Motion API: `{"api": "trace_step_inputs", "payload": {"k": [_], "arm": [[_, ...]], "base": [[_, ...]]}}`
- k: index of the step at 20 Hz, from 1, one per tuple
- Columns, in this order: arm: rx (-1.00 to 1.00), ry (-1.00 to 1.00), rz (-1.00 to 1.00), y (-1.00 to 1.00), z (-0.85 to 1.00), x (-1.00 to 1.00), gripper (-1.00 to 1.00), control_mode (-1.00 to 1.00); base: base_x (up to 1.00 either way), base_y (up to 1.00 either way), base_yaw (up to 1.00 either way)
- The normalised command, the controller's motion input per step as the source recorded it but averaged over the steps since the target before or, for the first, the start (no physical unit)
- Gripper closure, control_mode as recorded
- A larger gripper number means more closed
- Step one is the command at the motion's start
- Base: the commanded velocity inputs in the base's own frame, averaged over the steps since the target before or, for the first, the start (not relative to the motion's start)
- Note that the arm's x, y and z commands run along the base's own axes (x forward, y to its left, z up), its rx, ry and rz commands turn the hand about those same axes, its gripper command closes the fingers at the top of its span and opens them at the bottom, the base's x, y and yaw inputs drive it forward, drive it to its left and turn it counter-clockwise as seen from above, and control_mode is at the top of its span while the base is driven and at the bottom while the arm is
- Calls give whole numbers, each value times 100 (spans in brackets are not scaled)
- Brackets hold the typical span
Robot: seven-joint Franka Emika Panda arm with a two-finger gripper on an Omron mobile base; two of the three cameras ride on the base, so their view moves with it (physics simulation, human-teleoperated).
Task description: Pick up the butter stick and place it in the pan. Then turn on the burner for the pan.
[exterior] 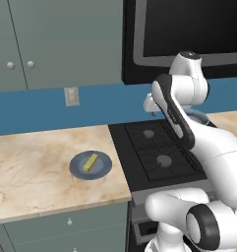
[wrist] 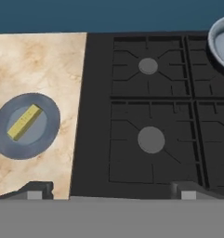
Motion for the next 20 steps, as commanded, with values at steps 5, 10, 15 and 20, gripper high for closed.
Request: {"api": "trace_step_inputs", "payload": {"k": [5,10,15,20], "arm": [[-2,0,0,81,-43,-13,-100,-100],[-5,1,-2,100,-54,0,-100,-100],[-2,4,3,59,-45,-13,-100,-100],[0,0,-16,76,-29,4,-100,-100]], "base": [[0,0,0],[0,0,0],[0,0,0],[0,0,0]]}}
